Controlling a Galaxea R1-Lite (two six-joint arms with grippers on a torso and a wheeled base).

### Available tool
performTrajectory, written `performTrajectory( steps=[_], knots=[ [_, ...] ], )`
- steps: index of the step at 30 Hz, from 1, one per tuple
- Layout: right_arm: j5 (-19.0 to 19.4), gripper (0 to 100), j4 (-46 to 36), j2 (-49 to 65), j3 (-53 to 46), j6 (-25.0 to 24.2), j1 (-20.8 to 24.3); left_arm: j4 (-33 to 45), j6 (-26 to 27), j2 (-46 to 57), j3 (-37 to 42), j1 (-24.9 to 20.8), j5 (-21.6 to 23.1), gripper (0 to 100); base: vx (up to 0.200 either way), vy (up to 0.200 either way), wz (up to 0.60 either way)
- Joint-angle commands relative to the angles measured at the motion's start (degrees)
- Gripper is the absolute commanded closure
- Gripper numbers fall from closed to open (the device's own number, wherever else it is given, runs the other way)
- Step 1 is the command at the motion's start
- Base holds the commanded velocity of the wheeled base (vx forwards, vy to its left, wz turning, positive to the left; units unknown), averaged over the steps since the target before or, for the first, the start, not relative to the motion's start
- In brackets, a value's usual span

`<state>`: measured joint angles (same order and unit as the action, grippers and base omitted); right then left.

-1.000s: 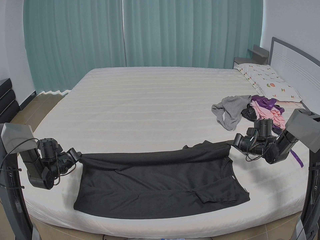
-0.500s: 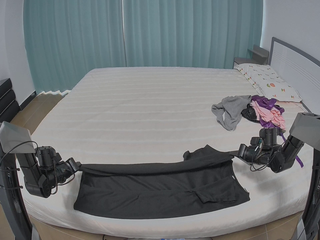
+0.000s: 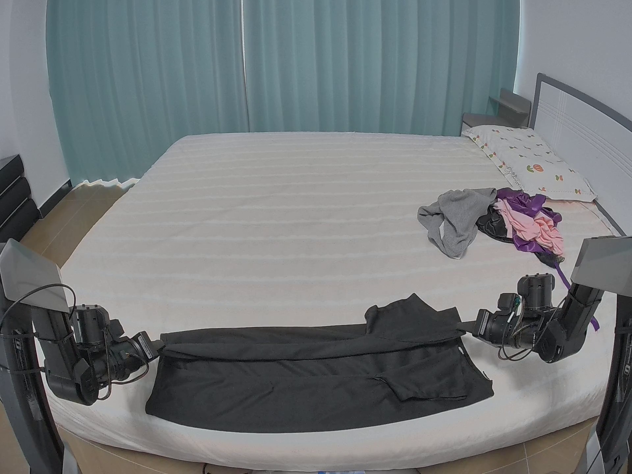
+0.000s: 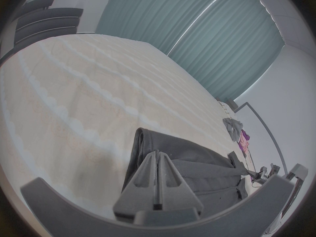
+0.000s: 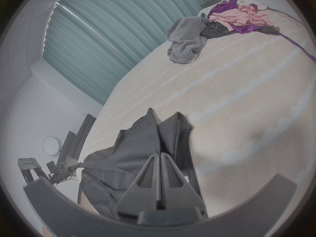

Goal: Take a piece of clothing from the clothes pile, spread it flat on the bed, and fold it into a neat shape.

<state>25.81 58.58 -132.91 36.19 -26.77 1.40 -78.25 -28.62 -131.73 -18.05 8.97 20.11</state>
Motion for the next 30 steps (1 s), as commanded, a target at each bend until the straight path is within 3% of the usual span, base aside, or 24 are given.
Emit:
performTrajectory(
  steps=[1,15,30],
  knots=[
    [0.0,100,0.1,-1.5,-0.9,0.8,-0.3,-0.1,1.0,-0.6,1.3,0.2,0.1,100,0.000,0.000,0.00],
    [0.1,100,1.8,-1.0,-0.3,0.7,-0.8,-1.9,4.0,-1.1,1.3,1.8,-0.1,100,0.000,0.000,0.00],
    [0.0,100,6.2,-0.9,-2.2,-1.5,-1.1,-1.9,0.1,-0.2,0.7,2.8,-0.6,100,0.000,0.000,0.00]
  ],
)
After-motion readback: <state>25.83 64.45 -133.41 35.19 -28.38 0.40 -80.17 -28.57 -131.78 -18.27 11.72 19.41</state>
